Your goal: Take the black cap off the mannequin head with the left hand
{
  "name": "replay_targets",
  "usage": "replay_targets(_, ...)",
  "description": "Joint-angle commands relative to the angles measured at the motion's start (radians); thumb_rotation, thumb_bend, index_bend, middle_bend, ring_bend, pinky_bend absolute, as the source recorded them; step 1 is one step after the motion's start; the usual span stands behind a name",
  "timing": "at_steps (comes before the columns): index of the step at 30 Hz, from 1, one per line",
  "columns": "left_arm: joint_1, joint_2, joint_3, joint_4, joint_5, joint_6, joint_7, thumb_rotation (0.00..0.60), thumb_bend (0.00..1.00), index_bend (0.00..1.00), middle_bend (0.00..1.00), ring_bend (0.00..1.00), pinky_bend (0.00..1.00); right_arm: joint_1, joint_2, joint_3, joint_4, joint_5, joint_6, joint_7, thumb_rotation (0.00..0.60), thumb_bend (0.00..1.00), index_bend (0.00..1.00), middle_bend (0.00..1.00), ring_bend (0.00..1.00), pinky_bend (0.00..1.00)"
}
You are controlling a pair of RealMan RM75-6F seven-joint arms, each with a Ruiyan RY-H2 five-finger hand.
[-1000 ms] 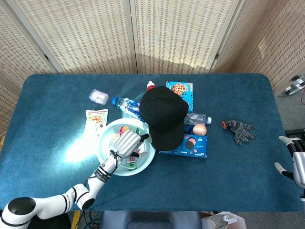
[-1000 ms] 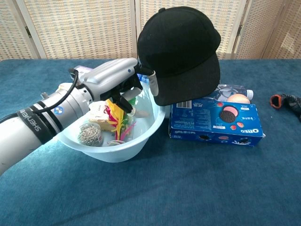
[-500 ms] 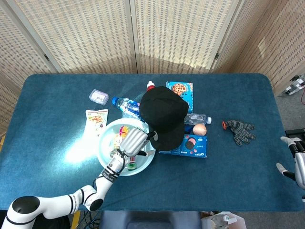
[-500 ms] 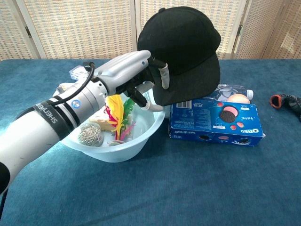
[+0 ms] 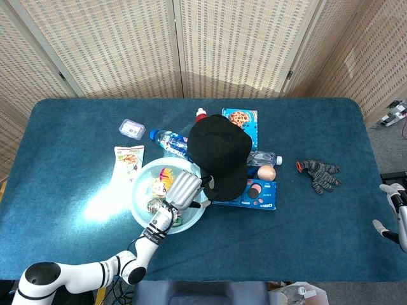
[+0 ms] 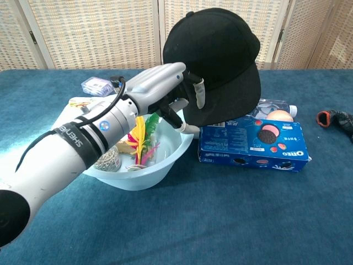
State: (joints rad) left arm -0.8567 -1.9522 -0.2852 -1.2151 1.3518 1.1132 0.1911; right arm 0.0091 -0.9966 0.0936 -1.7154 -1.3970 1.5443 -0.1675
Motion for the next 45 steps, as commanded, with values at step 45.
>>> replay_targets(45,0.062,0.038,-0.047,-0.065,-0.100,0.069,-0.004,0.600,0.11,0.39,0.95,1.00,1.00,0.003,-0.006,0.003,-0.017,-0.016,-0.004,-0.020,0.600,0.15,0.27,0.31,0.26,0.31)
